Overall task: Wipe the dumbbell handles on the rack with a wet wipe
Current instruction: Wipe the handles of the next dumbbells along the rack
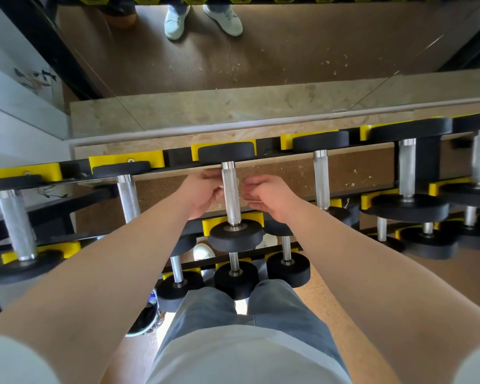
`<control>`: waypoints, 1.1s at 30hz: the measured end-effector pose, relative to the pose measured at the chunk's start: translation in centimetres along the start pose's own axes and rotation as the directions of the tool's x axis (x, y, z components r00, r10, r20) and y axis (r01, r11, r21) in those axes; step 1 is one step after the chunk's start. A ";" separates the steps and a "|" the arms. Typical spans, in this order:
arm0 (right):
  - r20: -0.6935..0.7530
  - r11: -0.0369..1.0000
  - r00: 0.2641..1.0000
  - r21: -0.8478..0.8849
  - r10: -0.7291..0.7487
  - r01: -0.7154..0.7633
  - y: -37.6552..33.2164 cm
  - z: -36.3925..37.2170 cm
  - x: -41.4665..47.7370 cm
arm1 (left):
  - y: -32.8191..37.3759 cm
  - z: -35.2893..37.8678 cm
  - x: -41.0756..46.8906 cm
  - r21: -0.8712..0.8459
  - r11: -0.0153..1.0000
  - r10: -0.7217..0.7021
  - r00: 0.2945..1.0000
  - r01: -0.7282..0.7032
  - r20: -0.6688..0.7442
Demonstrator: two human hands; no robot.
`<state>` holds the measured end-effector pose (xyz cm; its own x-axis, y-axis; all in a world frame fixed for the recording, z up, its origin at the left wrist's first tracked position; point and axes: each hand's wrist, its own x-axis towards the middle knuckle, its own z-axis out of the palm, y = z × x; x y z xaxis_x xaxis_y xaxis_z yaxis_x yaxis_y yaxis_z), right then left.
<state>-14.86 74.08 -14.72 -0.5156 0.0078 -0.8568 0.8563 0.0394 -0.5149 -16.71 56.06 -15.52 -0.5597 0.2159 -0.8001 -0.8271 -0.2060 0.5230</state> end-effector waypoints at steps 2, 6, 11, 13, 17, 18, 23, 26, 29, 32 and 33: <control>-0.023 1.000 1.000 0.002 0.018 -0.018 0.0 -0.1 -0.1 | -0.3 -0.8 -0.6 0.349 0.936 -0.079 0.994 0.048 0.075; -0.020 0.996 0.999 -0.080 0.036 -0.038 -0.1 0.3 -0.2 | 0.2 -1.4 -2.1 0.789 0.608 -0.296 0.948 0.094 0.115; 0.014 0.975 0.999 -0.220 0.042 -0.037 0.3 0.9 0.2 | 1.3 -0.2 -1.2 0.866 0.492 -0.335 0.938 0.091 0.092; 0.018 0.974 0.999 -0.223 0.043 -0.038 0.2 1.0 0.2 | 1.3 -0.5 -0.8 0.934 0.351 -0.342 0.938 0.072 0.056; 0.019 0.972 0.998 -0.232 0.052 -0.046 0.2 0.6 -0.3 | 1.0 -0.7 -0.4 0.981 0.194 -0.147 0.987 -0.028 0.057; 0.018 0.972 0.998 -0.231 0.053 -0.047 0.2 0.4 -0.4 | 0.8 -0.6 -0.3 0.958 0.287 -0.101 0.994 -0.019 0.049; 0.006 0.979 0.998 -0.193 0.066 -0.064 0.0 -0.1 -0.9 | 0.0 -0.3 -0.5 0.487 0.872 -0.051 0.999 0.050 -0.012; 0.003 0.983 0.998 -0.170 0.070 -0.069 -0.1 -0.4 -1.1 | -0.5 0.1 -0.6 0.155 0.988 0.002 1.000 0.001 -0.025; -0.006 0.984 0.998 -0.167 0.067 -0.067 -0.3 -0.7 -1.4 | -1.0 0.1 -0.5 0.138 0.990 0.034 0.999 -0.031 -0.017; 0.007 0.984 0.997 -0.162 0.074 -0.072 -0.2 -0.8 -1.7 | -1.4 -0.8 -0.7 0.517 0.855 -0.067 0.997 0.042 0.030; 0.010 0.984 0.997 -0.160 0.079 -0.077 -0.1 -0.8 -1.8 | -1.5 -1.1 -1.0 0.635 0.770 -0.110 0.993 0.057 0.045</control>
<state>-14.08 74.90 -13.09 -0.4457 0.0008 -0.8952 0.8775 0.1983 -0.4367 -14.86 55.15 -15.83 -0.4672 0.2796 -0.8387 -0.7017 0.4598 0.5442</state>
